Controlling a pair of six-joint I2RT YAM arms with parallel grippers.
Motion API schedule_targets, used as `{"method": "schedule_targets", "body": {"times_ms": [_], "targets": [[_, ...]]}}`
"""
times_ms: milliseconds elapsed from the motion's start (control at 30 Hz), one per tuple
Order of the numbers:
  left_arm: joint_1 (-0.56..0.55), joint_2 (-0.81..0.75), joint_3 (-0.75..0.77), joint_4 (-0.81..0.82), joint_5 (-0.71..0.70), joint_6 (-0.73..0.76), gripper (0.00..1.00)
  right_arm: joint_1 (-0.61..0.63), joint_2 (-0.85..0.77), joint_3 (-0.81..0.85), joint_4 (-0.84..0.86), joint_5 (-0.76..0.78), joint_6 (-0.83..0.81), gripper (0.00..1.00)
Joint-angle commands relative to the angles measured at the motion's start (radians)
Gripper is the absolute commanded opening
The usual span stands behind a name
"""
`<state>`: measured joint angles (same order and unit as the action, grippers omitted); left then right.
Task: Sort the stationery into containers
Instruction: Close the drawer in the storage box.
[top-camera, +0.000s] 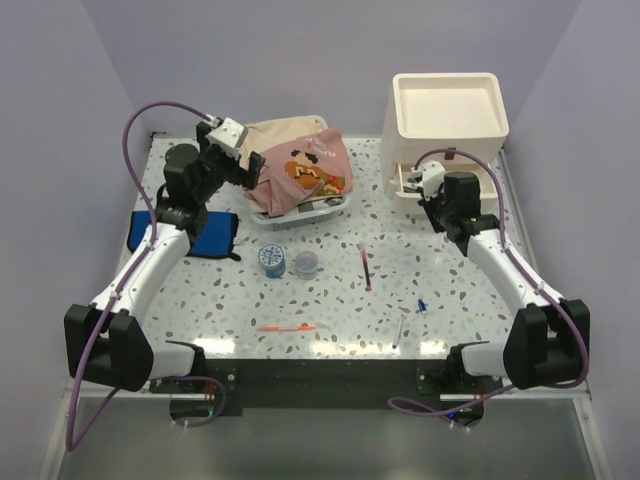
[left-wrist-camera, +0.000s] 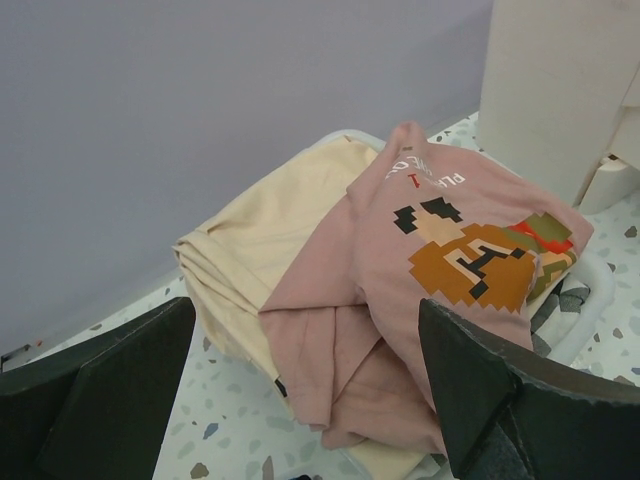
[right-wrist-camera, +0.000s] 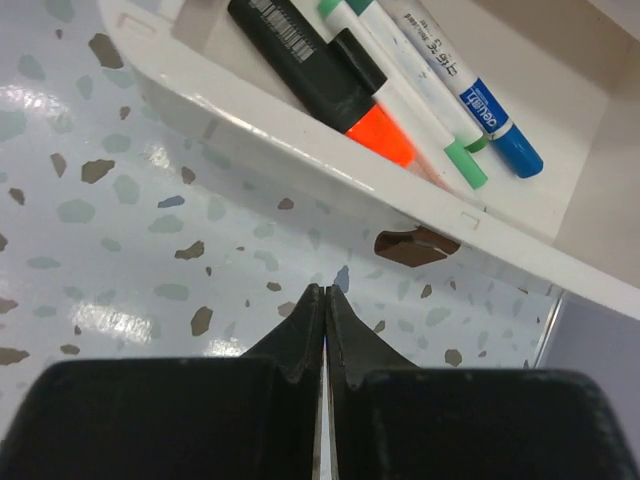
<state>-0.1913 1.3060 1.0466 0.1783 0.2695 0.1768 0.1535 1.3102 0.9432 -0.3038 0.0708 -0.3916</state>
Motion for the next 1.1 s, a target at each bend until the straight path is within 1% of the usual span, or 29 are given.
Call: {"method": "schedule_targets", "body": {"times_ms": [0, 200, 300, 433, 833, 1067], "targets": [[-0.004, -0.03, 0.015, 0.01, 0.0, 0.013, 0.98, -0.017, 0.082, 0.048, 0.152, 0.081, 0.016, 0.0], [-0.004, -0.033, 0.018, 0.001, -0.016, 0.016, 0.98, -0.045, 0.22, 0.157, 0.23, 0.155, 0.005, 0.0], [-0.004, -0.033, 0.026, -0.007, -0.019, 0.023, 0.98, -0.052, 0.265, 0.212, 0.27, 0.17, -0.003, 0.0], [-0.004, -0.033, 0.027, -0.01, -0.024, 0.029, 0.98, -0.054, 0.303, 0.244, 0.299, 0.178, -0.003, 0.0], [-0.004, -0.028, 0.039, -0.023, -0.024, 0.038, 0.98, -0.054, 0.327, 0.276, 0.399, 0.189, 0.013, 0.0], [-0.004, -0.034, 0.036, -0.02, -0.023, 0.038, 0.98, -0.055, 0.382, 0.333, 0.42, 0.164, 0.011, 0.0]]}}
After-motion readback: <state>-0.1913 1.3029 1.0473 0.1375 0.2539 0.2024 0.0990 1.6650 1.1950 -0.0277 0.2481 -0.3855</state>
